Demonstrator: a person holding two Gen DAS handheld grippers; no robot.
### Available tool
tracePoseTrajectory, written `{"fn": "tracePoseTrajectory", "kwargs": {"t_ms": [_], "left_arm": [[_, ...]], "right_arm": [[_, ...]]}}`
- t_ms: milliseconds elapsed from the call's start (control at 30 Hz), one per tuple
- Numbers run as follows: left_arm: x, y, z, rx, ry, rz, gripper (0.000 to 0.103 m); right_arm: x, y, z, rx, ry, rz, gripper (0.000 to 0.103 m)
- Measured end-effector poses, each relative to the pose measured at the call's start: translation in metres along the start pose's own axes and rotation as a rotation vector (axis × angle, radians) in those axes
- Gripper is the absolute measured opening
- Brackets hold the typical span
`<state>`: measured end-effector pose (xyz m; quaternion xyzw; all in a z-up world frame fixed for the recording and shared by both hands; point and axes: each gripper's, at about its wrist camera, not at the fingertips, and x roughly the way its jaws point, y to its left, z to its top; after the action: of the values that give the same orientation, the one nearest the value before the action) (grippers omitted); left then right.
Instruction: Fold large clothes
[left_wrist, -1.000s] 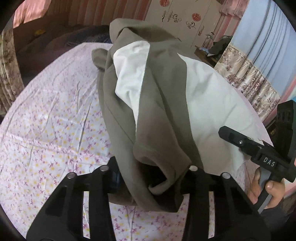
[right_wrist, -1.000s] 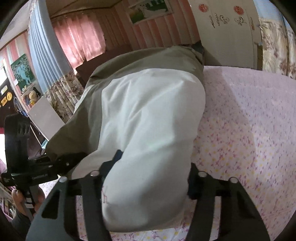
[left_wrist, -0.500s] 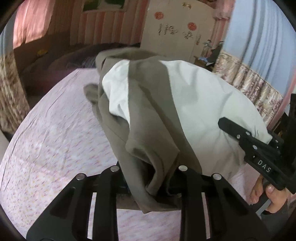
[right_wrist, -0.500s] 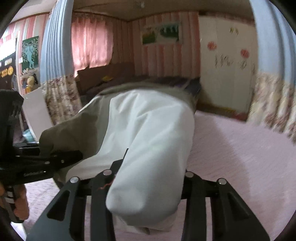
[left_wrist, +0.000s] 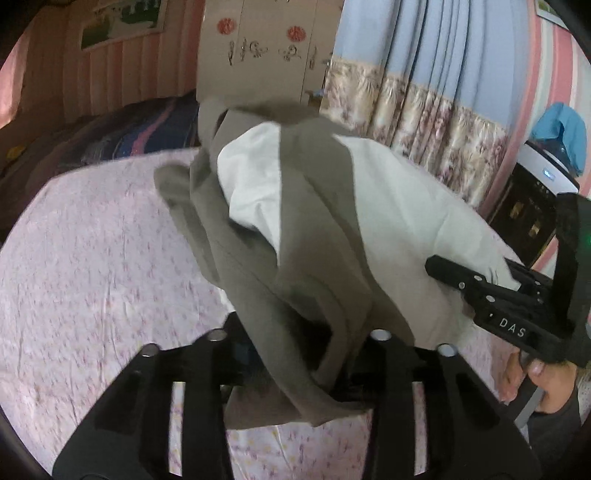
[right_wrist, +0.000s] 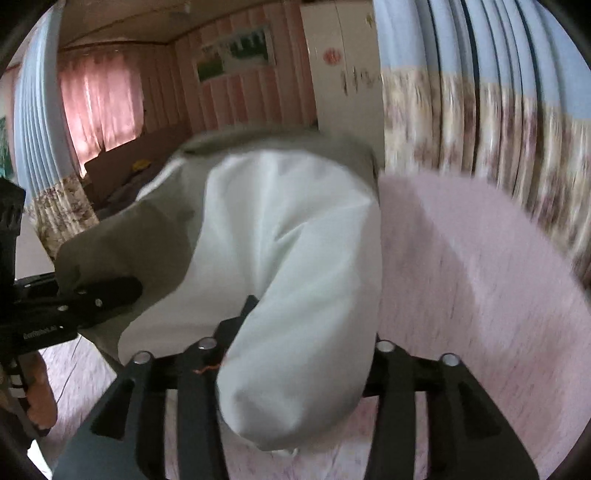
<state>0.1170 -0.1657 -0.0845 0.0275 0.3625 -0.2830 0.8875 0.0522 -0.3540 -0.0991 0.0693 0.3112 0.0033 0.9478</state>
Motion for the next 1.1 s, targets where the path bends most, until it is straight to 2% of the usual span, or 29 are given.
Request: {"fn": "tracePoseTrajectory", "kwargs": {"t_ms": [100,200,300,400,500,533,600,633,700,800,967,1100], "left_arm": [[-0.001,0.015,-0.015,-0.073,0.028,-0.01,0.071],[-0.007,0.024,-0.02,-0.115,0.025,0.009,0.085],[-0.02,0.024,-0.02,-0.111,0.02,0.008,0.087],[-0.034,0.017,-0.013,-0.086,-0.001,0.004,0.092],[-0.048,0.015,-0.003,-0.078,-0.021,-0.023,0.092],[-0.05,0.013,0.002,-0.07,-0.025,-0.016,0.092],[-0.051,0.013,0.015,-0.053,-0.028,0.044,0.091],[-0.049,0.014,0.019,-0.047,-0.024,0.067,0.089],[-0.039,0.017,0.023,-0.029,0.019,0.116,0.07],[-0.018,0.025,0.017,-0.026,0.105,0.15,0.058],[0.003,0.034,-0.006,-0.036,0.158,0.185,0.058],[0.007,0.037,-0.016,-0.033,0.153,0.191,0.062]], "right_arm": [[0.0,-0.013,-0.005,0.063,0.035,0.05,0.064],[-0.007,-0.012,-0.003,0.067,0.048,0.067,0.067],[-0.02,-0.01,0.001,0.048,0.044,0.066,0.068],[-0.035,-0.014,0.001,0.031,0.005,0.058,0.075],[-0.048,-0.014,0.013,-0.002,-0.04,0.028,0.075],[-0.051,-0.015,0.018,-0.014,-0.052,-0.003,0.075],[-0.051,-0.017,0.022,-0.045,-0.055,-0.043,0.074],[-0.051,-0.016,0.022,-0.072,-0.048,-0.059,0.066],[-0.048,-0.011,0.019,-0.105,-0.017,-0.067,0.049],[-0.036,-0.007,0.011,-0.117,0.054,-0.024,0.038],[-0.031,-0.005,0.003,-0.12,0.064,-0.007,0.038],[-0.022,-0.002,-0.004,-0.142,0.073,0.005,0.038]]}}
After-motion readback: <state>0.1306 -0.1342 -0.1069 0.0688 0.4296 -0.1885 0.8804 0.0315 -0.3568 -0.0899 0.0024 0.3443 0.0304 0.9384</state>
